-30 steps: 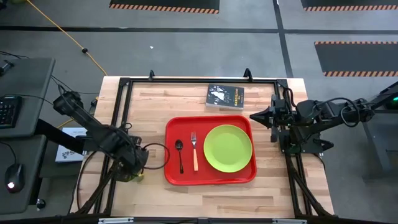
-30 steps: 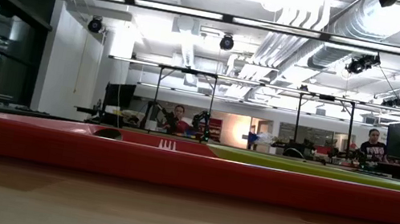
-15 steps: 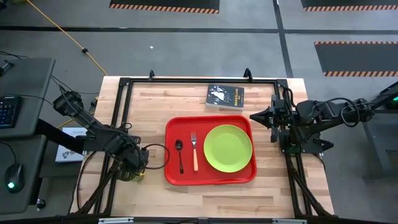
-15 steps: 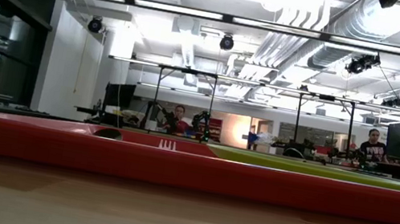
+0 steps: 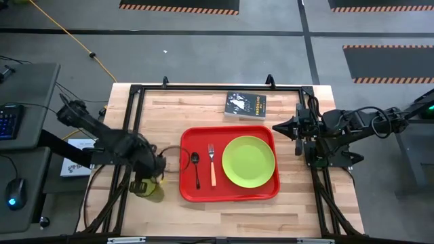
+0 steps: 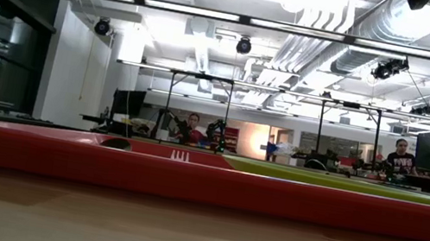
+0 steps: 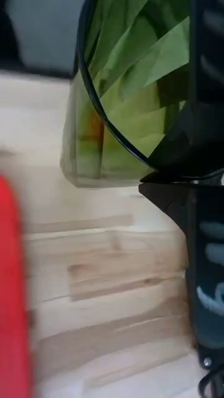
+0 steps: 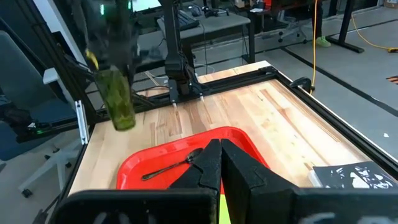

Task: Pick and place plate/cup/fork/spoon on tray
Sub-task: Put the green cup on the red serving tray to the top of the black spoon

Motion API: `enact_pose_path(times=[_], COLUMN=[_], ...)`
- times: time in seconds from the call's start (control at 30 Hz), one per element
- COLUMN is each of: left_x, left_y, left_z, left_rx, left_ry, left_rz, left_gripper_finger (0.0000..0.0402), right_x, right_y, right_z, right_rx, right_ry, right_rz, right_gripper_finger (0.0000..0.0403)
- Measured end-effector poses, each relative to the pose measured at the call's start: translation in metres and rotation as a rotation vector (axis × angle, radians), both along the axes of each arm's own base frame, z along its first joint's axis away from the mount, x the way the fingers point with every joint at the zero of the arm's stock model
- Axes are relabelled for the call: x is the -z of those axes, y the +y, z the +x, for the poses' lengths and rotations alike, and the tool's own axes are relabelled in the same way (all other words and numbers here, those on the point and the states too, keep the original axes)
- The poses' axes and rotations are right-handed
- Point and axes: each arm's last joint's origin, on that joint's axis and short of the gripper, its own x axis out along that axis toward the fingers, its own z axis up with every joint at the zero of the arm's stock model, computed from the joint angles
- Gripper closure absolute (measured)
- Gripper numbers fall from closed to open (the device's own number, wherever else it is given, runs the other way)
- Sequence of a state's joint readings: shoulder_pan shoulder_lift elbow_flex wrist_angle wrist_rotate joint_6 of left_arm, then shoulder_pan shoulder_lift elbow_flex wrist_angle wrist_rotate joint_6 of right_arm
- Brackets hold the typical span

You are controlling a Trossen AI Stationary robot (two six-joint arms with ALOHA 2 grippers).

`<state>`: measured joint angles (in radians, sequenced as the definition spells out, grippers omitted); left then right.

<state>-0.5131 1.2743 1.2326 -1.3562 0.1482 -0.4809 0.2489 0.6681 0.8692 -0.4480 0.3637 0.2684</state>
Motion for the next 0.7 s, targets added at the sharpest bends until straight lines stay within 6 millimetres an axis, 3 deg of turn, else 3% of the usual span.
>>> enact_pose_path(times=[0.2,0.33,0.5,0.7], left_x=[-0.075,-0.097,-0.086,-0.038], left_y=[0.038,0.075,0.124,0.167], left_z=[0.019,0.045,0.092,0.133], left_rx=[-0.161,-0.257,-0.229,-0.217], left_ry=[-0.27,-0.344,-0.249,0.019], left_rz=[0.011,0.156,0.273,0.263], left_gripper_finger=[0.0397,0.0398,0.0399,0.04], right_x=[0.0,0.0,0.0,0.0], right_y=[0.0,0.0,0.0,0.0], right_z=[0.0,0.0,0.0,0.0], right_rx=[0.001,0.001,0.001,-0.001], right_ry=[-0.001,-0.001,-0.001,0.0], right_rz=[0.002,0.002,0.003,-0.005], right_gripper_finger=[0.0402,0.0402,0.0402,0.0402])
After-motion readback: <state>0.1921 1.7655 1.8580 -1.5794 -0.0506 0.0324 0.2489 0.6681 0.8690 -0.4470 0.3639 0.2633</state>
